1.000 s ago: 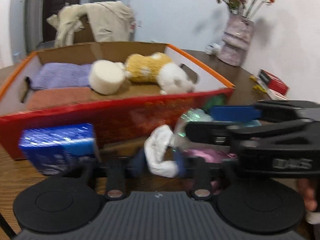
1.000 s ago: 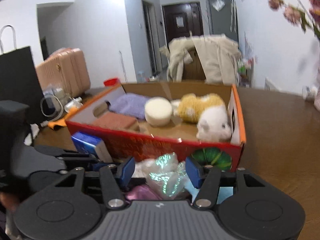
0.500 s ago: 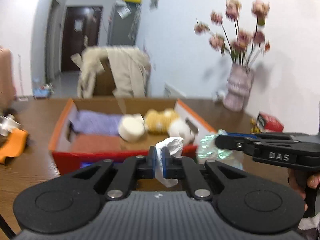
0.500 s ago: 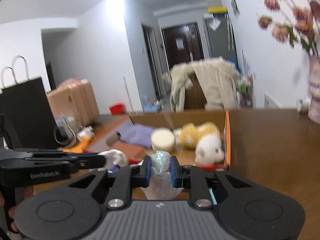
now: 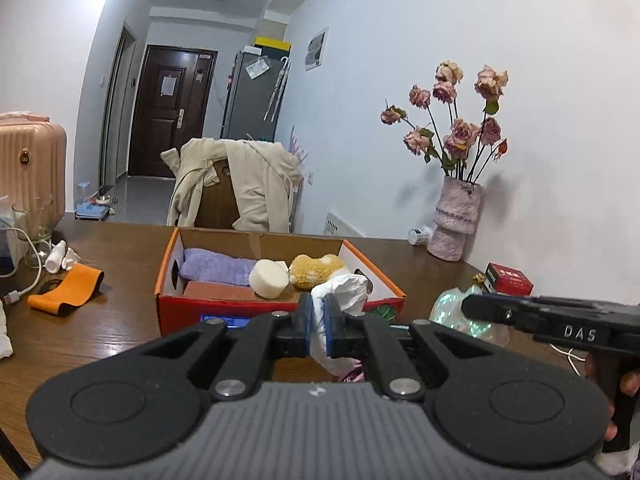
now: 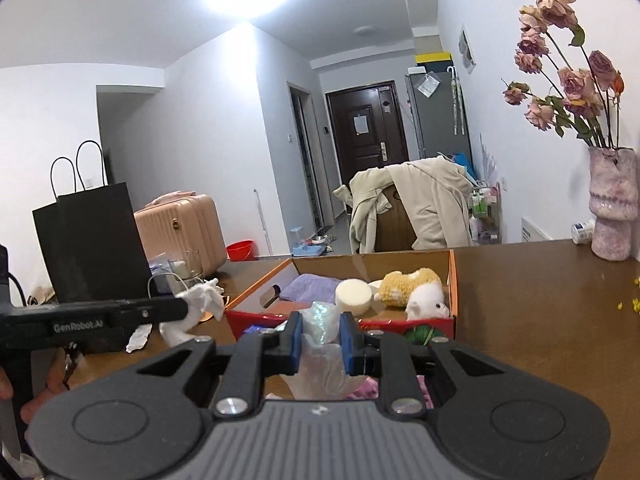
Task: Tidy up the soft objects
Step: 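Carry the tissue and plastic bag into the box and open both tools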
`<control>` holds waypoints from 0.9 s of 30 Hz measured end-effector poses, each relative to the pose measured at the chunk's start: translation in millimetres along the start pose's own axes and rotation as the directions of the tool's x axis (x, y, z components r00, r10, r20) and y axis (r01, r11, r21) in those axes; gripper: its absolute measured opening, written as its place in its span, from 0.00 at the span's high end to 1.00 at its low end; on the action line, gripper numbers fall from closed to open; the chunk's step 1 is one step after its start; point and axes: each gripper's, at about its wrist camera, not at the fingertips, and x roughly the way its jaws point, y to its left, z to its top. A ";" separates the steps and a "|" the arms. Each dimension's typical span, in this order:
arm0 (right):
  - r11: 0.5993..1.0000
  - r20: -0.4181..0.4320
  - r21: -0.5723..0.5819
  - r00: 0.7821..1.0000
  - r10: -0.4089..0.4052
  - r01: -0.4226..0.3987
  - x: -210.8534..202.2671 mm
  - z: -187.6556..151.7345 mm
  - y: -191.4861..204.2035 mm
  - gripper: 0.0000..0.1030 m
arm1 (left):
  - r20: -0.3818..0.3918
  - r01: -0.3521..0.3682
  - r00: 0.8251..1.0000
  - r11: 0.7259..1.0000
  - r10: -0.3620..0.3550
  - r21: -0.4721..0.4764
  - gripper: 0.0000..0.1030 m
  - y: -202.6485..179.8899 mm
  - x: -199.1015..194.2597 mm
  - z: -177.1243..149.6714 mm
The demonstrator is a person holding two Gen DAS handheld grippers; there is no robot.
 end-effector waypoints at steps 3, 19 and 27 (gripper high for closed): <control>1.000 -0.002 -0.014 1.000 -0.007 0.007 0.8 2.6 7.1 0.82 | 0.017 0.007 1.000 1.000 -0.006 -0.007 0.93 7.8 -0.3 5.2; 0.991 -0.117 -0.132 0.992 -0.040 0.025 169.5 61.0 -26.8 0.81 | -0.117 -0.070 0.991 0.997 0.066 -0.032 0.93 100.1 201.7 75.6; 0.987 -0.224 -0.138 0.973 0.053 -0.085 283.0 79.4 -9.3 0.80 | -0.196 -0.156 0.969 0.988 0.150 -0.018 0.92 139.6 260.6 65.5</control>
